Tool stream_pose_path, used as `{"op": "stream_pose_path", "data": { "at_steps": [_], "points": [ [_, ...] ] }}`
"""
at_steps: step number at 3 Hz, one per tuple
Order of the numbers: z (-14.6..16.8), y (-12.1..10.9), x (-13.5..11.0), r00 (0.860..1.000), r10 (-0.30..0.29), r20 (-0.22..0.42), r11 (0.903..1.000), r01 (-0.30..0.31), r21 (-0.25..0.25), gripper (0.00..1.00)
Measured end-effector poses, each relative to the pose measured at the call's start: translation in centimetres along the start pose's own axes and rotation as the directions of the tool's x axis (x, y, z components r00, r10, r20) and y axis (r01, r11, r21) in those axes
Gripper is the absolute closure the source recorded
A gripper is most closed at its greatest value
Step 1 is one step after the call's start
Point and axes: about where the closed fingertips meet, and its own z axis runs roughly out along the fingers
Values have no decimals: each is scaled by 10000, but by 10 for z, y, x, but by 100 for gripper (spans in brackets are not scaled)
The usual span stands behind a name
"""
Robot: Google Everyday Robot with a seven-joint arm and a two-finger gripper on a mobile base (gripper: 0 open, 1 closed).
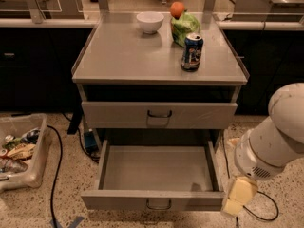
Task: Close middle drawer
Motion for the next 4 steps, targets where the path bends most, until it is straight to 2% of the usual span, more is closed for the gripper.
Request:
{"op": "stream_pose_path", "data": {
  "at_steps": [1, 2, 3, 4],
  "points": [
    [34, 14, 13, 9938, 880, 681, 9937, -828, -756, 0],
    [98, 39, 22, 9664, 1982, 1634, 9639, -1619, -2113, 0],
    [107, 41, 23, 9629, 2118, 1671, 9568, -1694, -2364, 19],
    [107, 41, 23, 9631, 2112, 1667, 9571, -1692, -2352, 42]
  ]
}}
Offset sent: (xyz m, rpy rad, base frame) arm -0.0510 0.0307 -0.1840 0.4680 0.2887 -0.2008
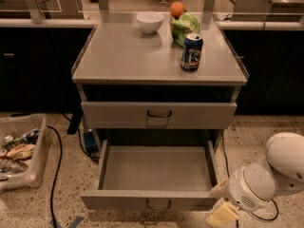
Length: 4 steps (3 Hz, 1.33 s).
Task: Close middle drawer
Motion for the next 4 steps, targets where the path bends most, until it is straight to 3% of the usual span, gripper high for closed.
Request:
{"op": "stream_pose_path", "data": {
  "at_steps": [1, 2, 3, 4],
  "points": [
    [0, 2, 1, 9999, -17, -143, 9999, 18, 103, 65],
    [30, 9, 12, 9984, 520, -218, 9984, -516, 216, 87],
    [84, 3, 17, 9918, 1274, -112, 9904, -1266, 554, 100],
    [82, -14, 8, 9896, 1392, 350, 9828, -1424, 1173, 100]
  ]
}}
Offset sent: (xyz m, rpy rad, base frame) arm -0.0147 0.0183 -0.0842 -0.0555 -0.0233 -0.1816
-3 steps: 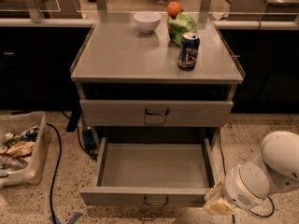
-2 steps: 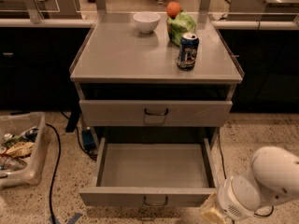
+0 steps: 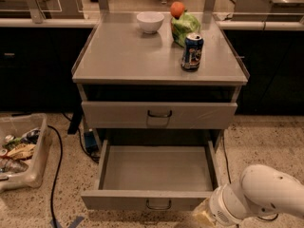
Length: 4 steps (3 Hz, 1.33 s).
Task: Close middle drawer
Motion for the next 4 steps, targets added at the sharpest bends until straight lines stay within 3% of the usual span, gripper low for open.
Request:
{"op": "stream_pose_path", "data": {
  "at_steps": [2, 3, 4],
  "points": [
    [1, -3, 2, 9998, 184, 36, 9996, -185, 201, 100],
    [33, -5, 2, 9990, 448, 77, 9987, -449, 243, 100],
    [72, -8, -9, 9959, 721, 540, 9973, -728, 123, 100]
  ]
}}
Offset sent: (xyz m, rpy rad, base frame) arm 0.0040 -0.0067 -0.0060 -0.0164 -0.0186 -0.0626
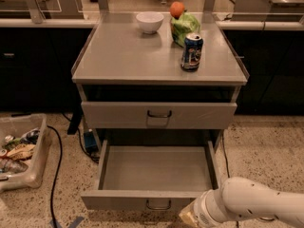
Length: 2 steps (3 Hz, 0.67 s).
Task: Close middle drawer
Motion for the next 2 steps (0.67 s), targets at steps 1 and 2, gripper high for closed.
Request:
{"op": "stream_pose_path", "data": {
  "at_steps": [1, 2],
  "points": [
    [0, 0, 0, 10000, 2, -4, 10000, -2, 1, 100],
    [1, -1, 10, 9992, 197, -339, 9998, -195, 61, 100]
  ]
}}
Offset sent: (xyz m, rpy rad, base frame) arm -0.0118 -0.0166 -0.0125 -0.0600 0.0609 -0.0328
